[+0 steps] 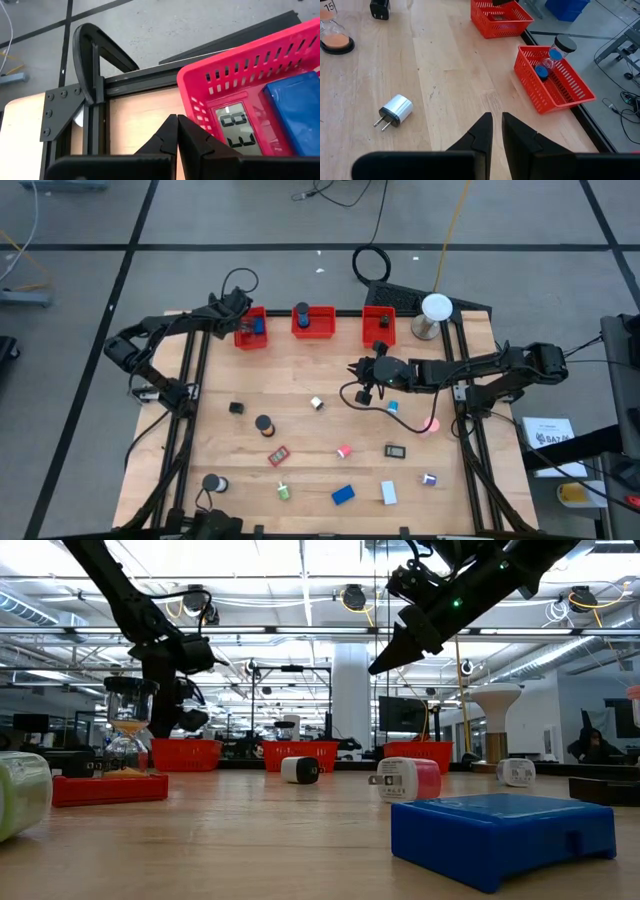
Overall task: Pick & Place Office items
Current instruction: Adjust the left orange basket, then put the white charger adapter into the right orange basket
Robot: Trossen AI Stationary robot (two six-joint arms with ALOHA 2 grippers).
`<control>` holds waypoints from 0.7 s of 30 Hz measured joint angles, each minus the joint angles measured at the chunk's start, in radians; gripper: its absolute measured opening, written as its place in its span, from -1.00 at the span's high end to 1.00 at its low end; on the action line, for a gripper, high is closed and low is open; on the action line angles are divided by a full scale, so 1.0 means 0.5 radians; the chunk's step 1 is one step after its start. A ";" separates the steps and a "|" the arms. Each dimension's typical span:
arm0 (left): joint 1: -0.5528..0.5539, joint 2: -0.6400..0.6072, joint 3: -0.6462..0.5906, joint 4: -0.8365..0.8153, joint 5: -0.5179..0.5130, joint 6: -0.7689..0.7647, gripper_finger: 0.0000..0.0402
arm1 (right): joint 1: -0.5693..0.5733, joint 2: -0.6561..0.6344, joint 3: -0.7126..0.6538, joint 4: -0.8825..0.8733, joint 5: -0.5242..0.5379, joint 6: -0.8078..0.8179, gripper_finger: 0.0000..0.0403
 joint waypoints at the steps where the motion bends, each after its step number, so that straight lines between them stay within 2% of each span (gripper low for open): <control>1: 0.002 0.000 0.000 0.007 0.000 0.008 0.96 | 0.000 0.000 0.000 0.000 0.000 -0.002 0.83; 14: 0.002 -0.005 0.000 0.301 0.035 0.227 0.96 | -0.001 0.000 -0.012 0.003 0.003 -0.013 0.83; 21: -0.072 -0.286 0.000 0.177 0.036 0.275 0.96 | -0.001 0.000 -0.028 0.021 0.007 -0.048 0.83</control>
